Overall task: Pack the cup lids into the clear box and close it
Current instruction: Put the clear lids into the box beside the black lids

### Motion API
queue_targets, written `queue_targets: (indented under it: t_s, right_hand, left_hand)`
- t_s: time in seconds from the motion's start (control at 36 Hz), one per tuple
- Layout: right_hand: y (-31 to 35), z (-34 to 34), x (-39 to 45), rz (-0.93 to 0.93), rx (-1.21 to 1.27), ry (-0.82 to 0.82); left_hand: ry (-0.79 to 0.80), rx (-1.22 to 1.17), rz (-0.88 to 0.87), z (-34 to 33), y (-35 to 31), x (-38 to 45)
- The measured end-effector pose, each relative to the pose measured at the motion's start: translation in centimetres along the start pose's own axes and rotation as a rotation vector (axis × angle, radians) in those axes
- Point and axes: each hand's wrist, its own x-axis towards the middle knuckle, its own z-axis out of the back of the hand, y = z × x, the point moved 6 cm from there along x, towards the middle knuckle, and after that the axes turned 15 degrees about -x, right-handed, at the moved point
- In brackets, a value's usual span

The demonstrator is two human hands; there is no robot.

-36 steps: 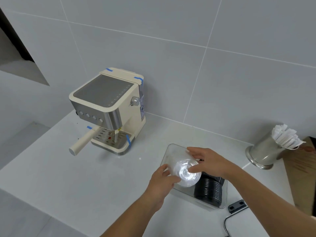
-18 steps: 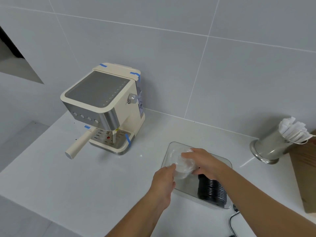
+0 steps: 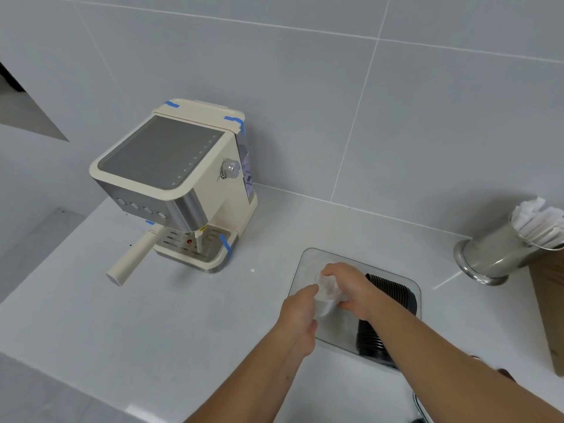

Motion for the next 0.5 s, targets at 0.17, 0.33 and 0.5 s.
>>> queue_targets:
  t_s: [0.17,0.33,0.5]
  right_hand:
    - [-0.5,-0.2,1.2,0.011,0.037,-0.002]
    - [-1.4,-0.2,1.7,0.018,-0.006,0.009]
    - [-1.5,-0.2,1.7,0.024,-0.004,0.000]
  left_hand:
    - [-0.045,-0.023,0.021,-0.5,0.1,0.6]
    - [-0.034,-0.022,0.035,-0.4,0.3,1.0]
    - [0.023,0.041,-0.007,0.3,0.1,0.8]
